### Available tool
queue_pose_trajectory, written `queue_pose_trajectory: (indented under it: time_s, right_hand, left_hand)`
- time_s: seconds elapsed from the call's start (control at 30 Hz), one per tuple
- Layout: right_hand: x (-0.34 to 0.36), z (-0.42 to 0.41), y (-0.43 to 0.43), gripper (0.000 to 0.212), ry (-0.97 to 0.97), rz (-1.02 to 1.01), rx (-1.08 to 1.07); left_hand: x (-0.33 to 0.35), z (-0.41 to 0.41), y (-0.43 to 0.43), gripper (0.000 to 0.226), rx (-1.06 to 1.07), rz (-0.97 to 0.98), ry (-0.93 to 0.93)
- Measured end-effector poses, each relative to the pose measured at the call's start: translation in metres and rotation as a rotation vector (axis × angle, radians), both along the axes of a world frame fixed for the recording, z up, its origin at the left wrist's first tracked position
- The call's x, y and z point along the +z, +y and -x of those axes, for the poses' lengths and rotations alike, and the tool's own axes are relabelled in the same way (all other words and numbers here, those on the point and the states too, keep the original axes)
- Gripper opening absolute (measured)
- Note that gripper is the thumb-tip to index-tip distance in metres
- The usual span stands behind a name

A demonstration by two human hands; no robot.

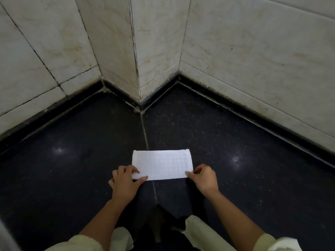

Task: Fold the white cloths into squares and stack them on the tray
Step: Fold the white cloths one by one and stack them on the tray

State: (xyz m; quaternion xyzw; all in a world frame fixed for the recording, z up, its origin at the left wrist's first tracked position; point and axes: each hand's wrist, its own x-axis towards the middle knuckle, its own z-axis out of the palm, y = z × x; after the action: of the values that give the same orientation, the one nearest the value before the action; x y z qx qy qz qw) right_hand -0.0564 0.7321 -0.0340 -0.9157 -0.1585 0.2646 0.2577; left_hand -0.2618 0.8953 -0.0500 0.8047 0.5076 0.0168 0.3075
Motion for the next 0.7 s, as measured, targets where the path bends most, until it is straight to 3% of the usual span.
queue_pose_trajectory:
  time_s: [0.1, 0.3, 0.5, 0.6, 0.7]
  right_hand:
    - [0.006, 0.005, 0.01, 0.036, 0.048, 0.041, -0.061]
    - [0.007, 0.006, 0.029, 0.018, 0.275, 0.018, -0.185]
    - [0.015, 0.005, 0.037, 0.021, 0.537, -0.312, -0.539]
    - [0.018, 0.008, 0.043, 0.004, 0.442, -0.339, -0.492]
    - [0.025, 0.019, 0.051, 0.004, 0.34, -0.393, -0.334]
  left_hand:
    - [0.004, 0.0, 0.0, 0.033, -0.011, 0.009, 0.02]
    - [0.009, 0.0, 0.004, 0.03, -0.049, 0.032, 0.031]
    - [0.012, 0.004, 0.014, 0.026, -0.062, 0.069, -0.024]
    - [0.011, 0.004, 0.017, 0.022, -0.031, 0.136, -0.12]
    - [0.012, 0.003, 0.019, 0.021, -0.019, 0.157, -0.146]
